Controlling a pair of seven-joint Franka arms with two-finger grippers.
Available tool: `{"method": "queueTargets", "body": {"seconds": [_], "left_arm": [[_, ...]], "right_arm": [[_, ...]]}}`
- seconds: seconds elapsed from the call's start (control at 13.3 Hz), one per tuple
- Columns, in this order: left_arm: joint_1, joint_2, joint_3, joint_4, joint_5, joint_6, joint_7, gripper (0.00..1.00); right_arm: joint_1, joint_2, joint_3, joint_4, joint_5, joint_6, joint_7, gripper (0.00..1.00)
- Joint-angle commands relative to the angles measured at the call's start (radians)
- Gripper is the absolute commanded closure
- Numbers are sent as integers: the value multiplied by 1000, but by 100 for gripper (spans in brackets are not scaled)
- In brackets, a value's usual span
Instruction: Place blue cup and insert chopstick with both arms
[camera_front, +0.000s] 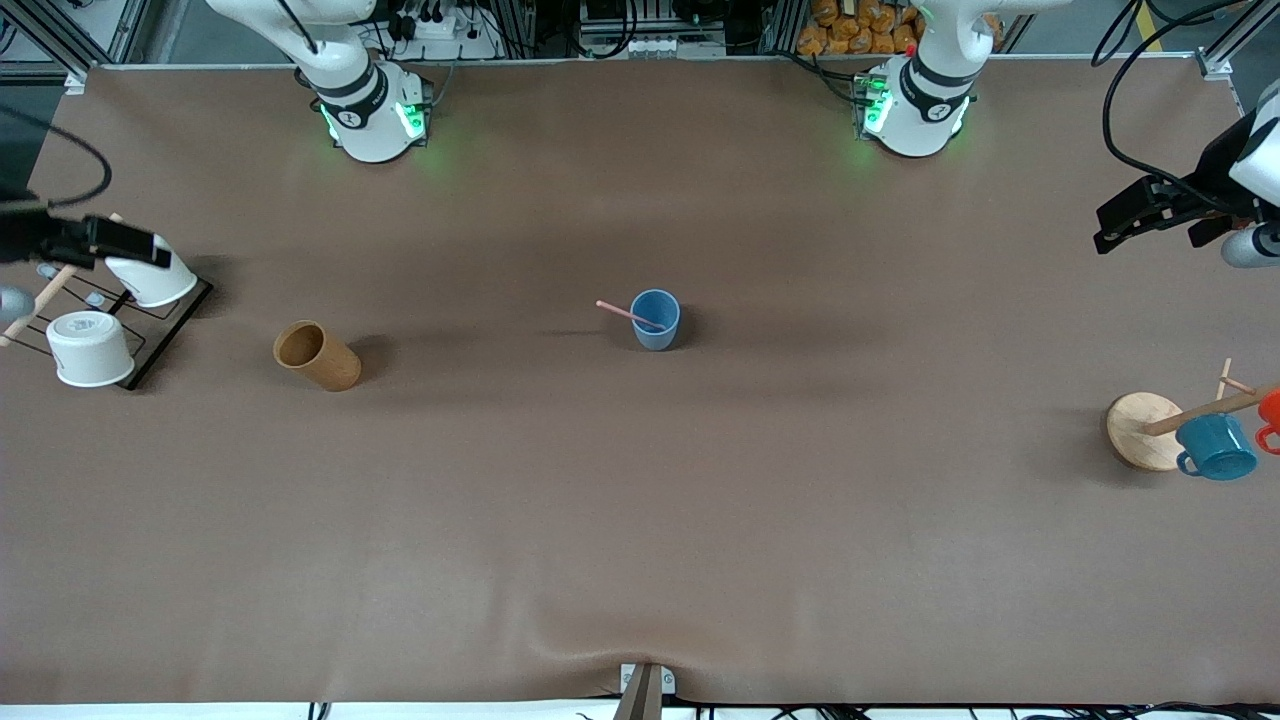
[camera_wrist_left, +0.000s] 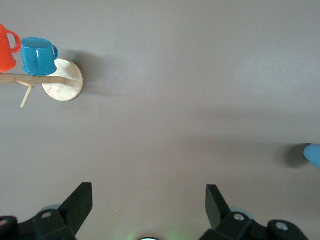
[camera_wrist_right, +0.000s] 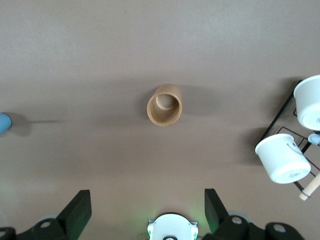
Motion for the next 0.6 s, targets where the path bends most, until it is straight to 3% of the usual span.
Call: {"method": "queueTargets", "body": {"seconds": [0.0, 0.22, 0.53], "left_arm": [[-5, -17, 4, -10, -14, -11, 3, 0], [-5, -19, 4, -10, -14, -11, 3, 0], [-5, -19, 4, -8, -16, -11, 11, 0]], "right_arm": [[7, -100, 24, -148, -24, 56, 79, 0], [0, -51, 47, -98, -56, 111, 81, 0], [3, 2, 47, 51, -62, 46, 93, 0]]}}
